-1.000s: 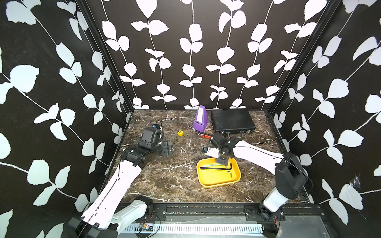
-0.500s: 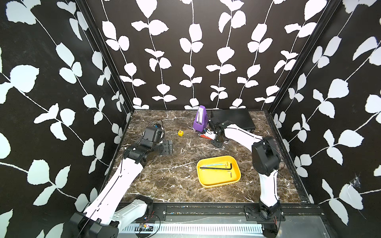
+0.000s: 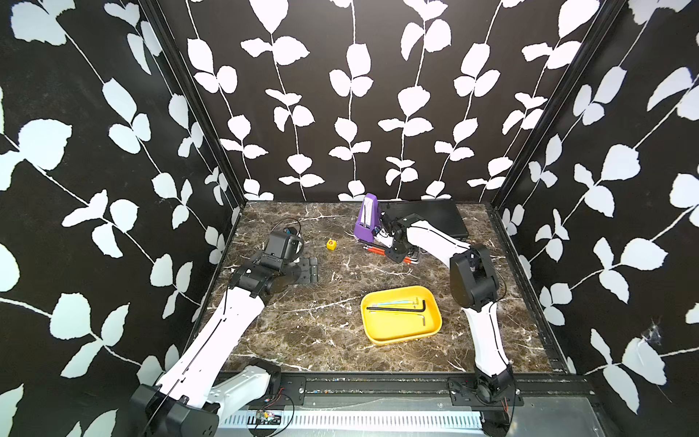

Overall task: Put the hex key on the desktop into the storage box
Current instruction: Pick up the Allen key from the center of the board.

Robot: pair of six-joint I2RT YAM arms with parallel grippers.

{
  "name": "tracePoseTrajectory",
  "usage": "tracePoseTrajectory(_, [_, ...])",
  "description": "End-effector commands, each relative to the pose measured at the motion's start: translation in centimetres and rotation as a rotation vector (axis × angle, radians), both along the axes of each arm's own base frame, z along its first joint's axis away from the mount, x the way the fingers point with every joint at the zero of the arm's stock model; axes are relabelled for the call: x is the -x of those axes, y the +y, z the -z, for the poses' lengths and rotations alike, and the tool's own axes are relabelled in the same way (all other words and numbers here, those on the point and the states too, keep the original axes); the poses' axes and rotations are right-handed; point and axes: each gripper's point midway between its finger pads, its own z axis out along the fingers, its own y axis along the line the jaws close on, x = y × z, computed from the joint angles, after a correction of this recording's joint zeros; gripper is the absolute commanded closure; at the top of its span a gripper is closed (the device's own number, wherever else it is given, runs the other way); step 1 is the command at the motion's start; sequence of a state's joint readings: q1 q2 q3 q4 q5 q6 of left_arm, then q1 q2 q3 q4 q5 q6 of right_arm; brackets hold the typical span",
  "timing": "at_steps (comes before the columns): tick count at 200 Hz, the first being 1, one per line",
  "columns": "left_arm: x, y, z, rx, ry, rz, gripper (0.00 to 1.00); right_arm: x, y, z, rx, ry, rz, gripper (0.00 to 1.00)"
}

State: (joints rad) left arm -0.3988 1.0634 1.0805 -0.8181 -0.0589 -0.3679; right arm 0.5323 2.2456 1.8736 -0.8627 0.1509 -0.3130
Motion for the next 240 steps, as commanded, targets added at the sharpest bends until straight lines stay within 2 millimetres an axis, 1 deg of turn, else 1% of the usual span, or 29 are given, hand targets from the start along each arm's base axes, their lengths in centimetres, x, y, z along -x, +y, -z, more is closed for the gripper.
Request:
tracePoseTrajectory(1, [-0.1,-0.3,-1.1,0.003,-0.021,0.022,0.13,-0.9,-0.3,0.2,0.01,-0.002,0.032,0.65])
tracePoseTrajectory(27, [0.0,-0.2,-1.2,-0.003,-0.019,0.02,0.14,-1.6,-0.6,0.7,0.015,-0.003,0.039,0.65])
tracePoseTrajectory(42, [0.1,-0.1,-1.3,-0.003,-0.02,0.02,0.14,-1.6,-0.8,0.9,0.019,0.002,0.031,0.65])
tracePoseTrajectory(78, [0.2,0.0,-1.3,-0.004,-0.016,0.018,0.13,-0.6,-0.7,2.1,0.013,0.046,0.012,0.65])
tracePoseTrajectory(116, [0.2,-0.1,-1.2,-0.004,-0.014,0.02,0.14,-0.1,-1.4,3.4,0.036,0.077,0.009,0.65])
tracePoseTrajectory(147, [0.1,-0.1,-1.3,-0.005,-0.014,0.021,0.13,0.9,-0.8,3.2,-0.001,0.11,-0.001,0.69])
tracePoseTrajectory(200, [0.1,-0.1,-1.2,0.001,-0.013,0.015,0.14,3.0,-0.6,2.9,-0.032,0.188,-0.006,0.75])
tracePoseTrajectory(223, [0.2,-0.1,-1.2,0.004,-0.014,0.014,0.13,3.5,-1.1,3.1,-0.012,0.205,-0.002,0.74])
tracePoseTrajectory(240, [0.2,-0.1,-1.2,0.006,-0.014,0.012,0.13,3.6,-1.8,3.6,0.023,0.21,0.005,0.69])
